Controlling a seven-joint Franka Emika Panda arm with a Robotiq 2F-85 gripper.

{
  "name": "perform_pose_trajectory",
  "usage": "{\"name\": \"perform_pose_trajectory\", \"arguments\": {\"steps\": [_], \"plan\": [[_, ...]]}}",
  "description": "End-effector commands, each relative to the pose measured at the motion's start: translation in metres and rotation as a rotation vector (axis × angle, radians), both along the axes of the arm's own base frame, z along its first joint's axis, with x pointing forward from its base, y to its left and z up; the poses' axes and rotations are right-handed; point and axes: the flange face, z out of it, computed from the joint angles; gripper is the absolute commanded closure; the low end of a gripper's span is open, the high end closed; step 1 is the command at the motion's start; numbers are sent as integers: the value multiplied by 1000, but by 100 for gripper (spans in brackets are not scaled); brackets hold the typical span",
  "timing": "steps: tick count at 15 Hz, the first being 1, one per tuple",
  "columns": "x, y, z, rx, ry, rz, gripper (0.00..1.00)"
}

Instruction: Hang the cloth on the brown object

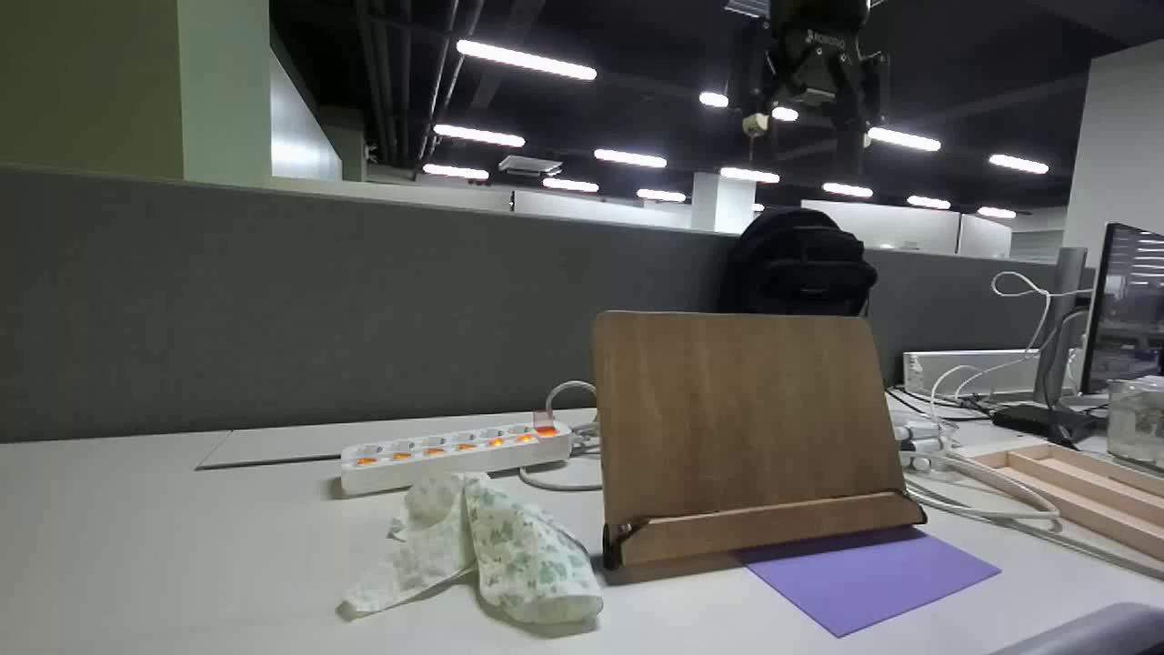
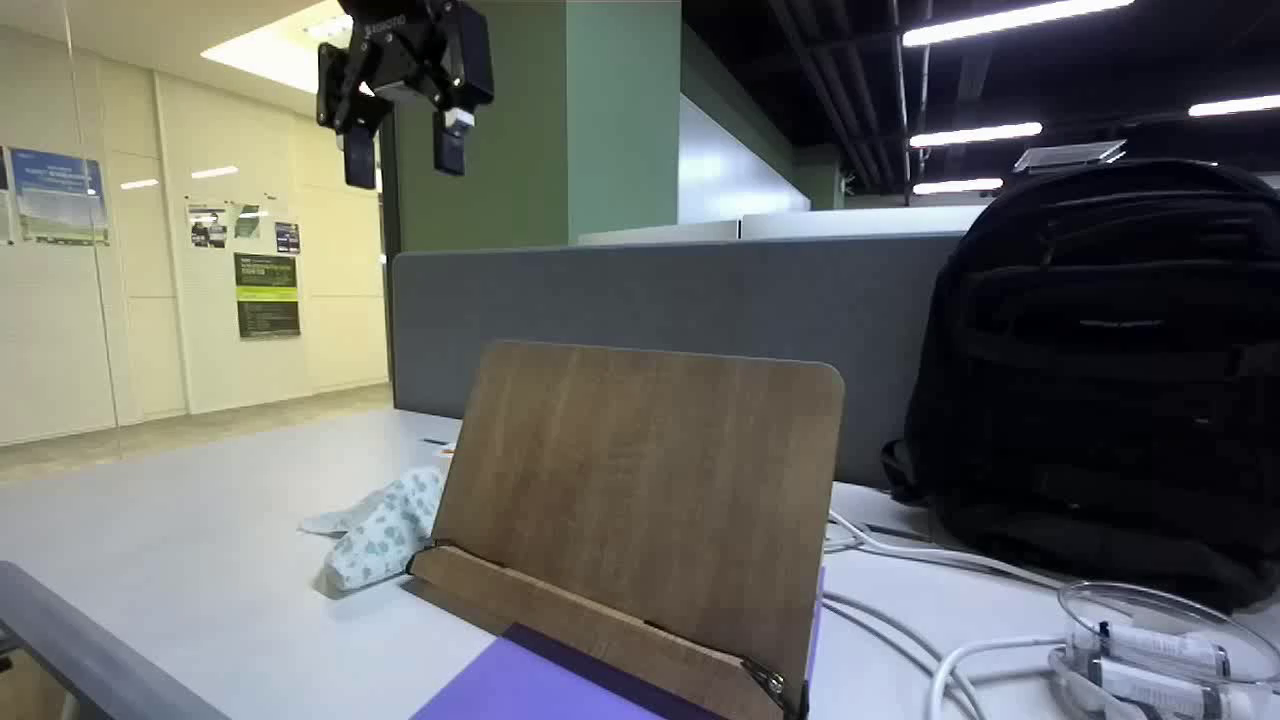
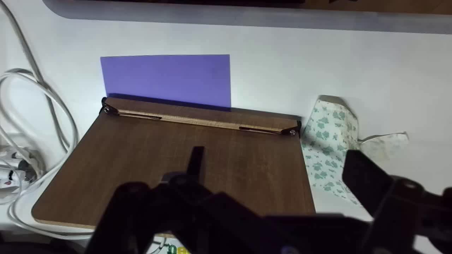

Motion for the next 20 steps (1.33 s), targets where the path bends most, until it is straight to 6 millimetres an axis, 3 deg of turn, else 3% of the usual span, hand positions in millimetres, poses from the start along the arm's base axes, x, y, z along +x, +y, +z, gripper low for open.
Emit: {"name": "perform_pose_trajectory", "arguments": {"steps": [1, 9, 14, 20], "plan": [[0, 0, 0, 0, 1, 0, 0], [0, 0, 0, 0, 1, 0, 0], [11, 27, -40, -25, 70, 47, 0], [29, 89, -111, -74, 126, 160, 0]]}}
